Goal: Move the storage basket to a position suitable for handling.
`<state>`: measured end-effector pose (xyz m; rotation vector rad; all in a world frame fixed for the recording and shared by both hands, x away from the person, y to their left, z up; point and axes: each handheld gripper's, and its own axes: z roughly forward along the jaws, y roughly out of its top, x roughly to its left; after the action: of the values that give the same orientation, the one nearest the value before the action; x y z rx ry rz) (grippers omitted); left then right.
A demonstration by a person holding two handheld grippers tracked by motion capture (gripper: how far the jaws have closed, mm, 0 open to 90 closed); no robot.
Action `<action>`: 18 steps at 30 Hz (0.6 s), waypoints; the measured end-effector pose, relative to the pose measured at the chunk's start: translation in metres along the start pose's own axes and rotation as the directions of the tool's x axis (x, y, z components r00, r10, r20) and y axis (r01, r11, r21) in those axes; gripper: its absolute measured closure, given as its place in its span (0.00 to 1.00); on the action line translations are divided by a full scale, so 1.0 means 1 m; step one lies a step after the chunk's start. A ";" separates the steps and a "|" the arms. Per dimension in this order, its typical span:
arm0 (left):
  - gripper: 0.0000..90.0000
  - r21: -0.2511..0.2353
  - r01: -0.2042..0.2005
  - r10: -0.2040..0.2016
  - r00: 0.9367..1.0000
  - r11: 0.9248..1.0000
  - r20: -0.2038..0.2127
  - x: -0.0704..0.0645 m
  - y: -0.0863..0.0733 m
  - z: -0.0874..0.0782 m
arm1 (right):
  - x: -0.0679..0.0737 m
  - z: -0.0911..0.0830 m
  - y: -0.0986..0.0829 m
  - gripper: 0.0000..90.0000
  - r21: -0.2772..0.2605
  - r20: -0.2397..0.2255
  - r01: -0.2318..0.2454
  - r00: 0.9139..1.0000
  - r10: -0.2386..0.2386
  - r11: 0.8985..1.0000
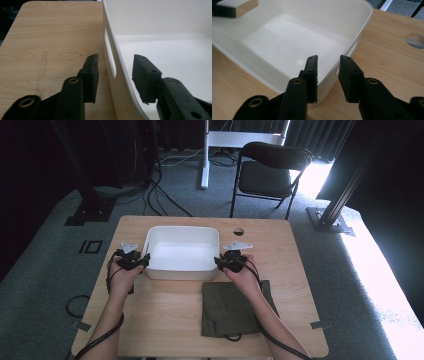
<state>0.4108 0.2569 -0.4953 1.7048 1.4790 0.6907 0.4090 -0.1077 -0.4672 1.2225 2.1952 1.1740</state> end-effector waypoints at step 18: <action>0.65 -0.024 0.018 -0.018 0.999 1.000 0.027 0.015 0.021 0.015 | -0.008 0.036 0.015 0.76 -0.026 0.136 -0.116 0.984 0.118 0.993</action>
<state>0.4377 0.2682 -0.4882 1.6743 1.4596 0.6708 0.4447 -0.0929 -0.4766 1.3976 2.0325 1.1162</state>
